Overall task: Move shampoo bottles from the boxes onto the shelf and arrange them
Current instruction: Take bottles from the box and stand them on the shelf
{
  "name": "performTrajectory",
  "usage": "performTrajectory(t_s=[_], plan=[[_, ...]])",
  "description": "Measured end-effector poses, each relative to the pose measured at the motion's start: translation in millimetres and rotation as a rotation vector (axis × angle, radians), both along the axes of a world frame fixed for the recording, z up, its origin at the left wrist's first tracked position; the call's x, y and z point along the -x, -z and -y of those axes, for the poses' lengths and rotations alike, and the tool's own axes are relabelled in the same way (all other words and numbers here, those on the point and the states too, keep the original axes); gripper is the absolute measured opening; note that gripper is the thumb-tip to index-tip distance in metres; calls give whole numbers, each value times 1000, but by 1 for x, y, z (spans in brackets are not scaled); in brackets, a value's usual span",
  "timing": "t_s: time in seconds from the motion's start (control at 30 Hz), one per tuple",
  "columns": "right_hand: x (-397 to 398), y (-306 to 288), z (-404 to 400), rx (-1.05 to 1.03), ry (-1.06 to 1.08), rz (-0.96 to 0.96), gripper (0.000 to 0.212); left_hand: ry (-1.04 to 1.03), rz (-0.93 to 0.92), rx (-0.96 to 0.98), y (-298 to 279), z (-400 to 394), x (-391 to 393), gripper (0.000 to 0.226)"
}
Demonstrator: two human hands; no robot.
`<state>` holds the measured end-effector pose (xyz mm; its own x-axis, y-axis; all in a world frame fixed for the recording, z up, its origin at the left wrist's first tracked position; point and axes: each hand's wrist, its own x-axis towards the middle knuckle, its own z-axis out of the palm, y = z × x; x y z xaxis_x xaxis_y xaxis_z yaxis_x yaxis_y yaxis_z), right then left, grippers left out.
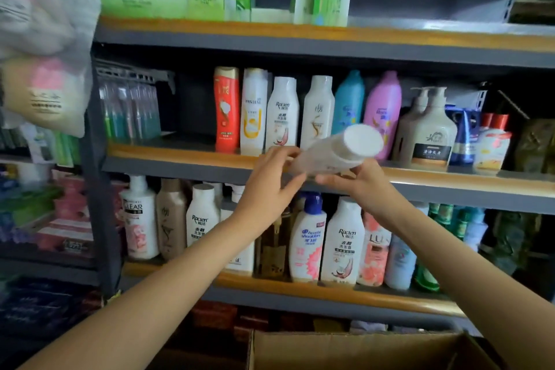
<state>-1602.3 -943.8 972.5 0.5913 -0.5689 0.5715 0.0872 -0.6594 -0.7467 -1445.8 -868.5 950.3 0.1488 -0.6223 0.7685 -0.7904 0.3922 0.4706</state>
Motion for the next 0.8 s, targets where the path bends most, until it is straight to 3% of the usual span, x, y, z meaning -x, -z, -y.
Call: performTrajectory(t_s=[0.07, 0.17, 0.27, 0.4, 0.57, 0.73, 0.8], plan=[[-9, -13, 8, 158, 75, 23, 41, -26, 16, 61, -13, 6, -3, 37], [-29, -33, 23, 269, 184, -30, 41, -100, 27, 74, -33, 19, -14, 37], [-57, -51, 38, 218, 230, -34, 36, -143, -70, 54, -53, 34, -33, 33], [-87, -61, 55, 143, 251, -113, 46, -214, -206, 14, -58, 55, -51, 23], [-102, -60, 67, 67, 239, -348, 44, -325, -147, -118, -45, 72, -68, 22], [-112, -66, 66, 41, 310, -451, 44, -381, -104, -187, -45, 77, -73, 22], [-114, -66, 64, 62, 341, -564, 33, -425, -41, -257, -48, 79, -74, 21]])
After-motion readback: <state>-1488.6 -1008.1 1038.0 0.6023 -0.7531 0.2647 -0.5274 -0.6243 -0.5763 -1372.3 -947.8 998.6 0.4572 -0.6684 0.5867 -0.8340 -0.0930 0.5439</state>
